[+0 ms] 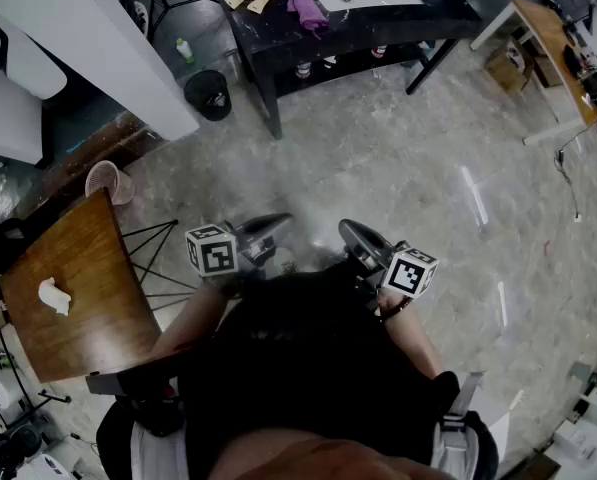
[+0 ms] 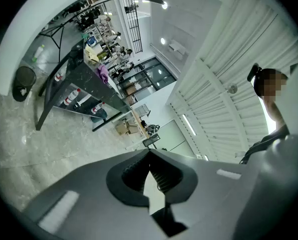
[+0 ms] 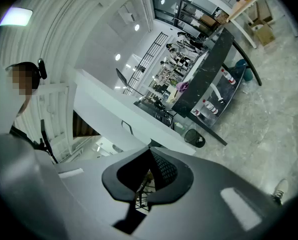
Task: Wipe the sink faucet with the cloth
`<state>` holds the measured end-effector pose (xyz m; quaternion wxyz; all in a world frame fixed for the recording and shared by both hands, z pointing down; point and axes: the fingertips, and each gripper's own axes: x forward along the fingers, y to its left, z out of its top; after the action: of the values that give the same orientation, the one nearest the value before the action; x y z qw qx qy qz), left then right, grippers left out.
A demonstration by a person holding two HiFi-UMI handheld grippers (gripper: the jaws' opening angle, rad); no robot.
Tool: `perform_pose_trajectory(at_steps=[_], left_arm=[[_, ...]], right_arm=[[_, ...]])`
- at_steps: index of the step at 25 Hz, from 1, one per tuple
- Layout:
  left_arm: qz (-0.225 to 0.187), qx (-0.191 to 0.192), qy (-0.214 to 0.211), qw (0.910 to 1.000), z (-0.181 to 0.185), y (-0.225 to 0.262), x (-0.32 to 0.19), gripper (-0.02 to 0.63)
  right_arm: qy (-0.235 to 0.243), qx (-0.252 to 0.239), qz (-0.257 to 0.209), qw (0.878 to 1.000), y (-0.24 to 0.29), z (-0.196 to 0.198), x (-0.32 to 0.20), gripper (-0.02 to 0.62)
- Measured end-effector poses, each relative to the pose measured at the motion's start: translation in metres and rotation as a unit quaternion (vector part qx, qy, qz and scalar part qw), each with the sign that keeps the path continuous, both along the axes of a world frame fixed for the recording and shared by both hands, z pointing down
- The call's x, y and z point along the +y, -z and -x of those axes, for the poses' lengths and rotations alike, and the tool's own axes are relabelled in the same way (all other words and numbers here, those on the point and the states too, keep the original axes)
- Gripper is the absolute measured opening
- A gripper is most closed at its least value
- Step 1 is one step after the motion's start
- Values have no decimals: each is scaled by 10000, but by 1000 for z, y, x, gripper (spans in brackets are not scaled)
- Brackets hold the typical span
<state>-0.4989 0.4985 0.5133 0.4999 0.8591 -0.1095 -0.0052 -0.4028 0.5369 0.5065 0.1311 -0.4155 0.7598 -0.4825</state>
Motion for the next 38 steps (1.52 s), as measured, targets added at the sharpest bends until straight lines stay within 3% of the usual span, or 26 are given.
perform_pose_trajectory(at_steps=[22,31,38], left_arm=[[128,72,132,9998,3,-5,-19,0],[275,-197,370,9987,-42,-17,-73,0],[258,-452,828,9952,-117,-18,-166,0]], right_arm=[[6,-42,-51,10000,2,-1,-14,14],[-57,-205,104,9997,-9,-57,-59,14],[223,-455,38,9987,-8,-144,-155,20]])
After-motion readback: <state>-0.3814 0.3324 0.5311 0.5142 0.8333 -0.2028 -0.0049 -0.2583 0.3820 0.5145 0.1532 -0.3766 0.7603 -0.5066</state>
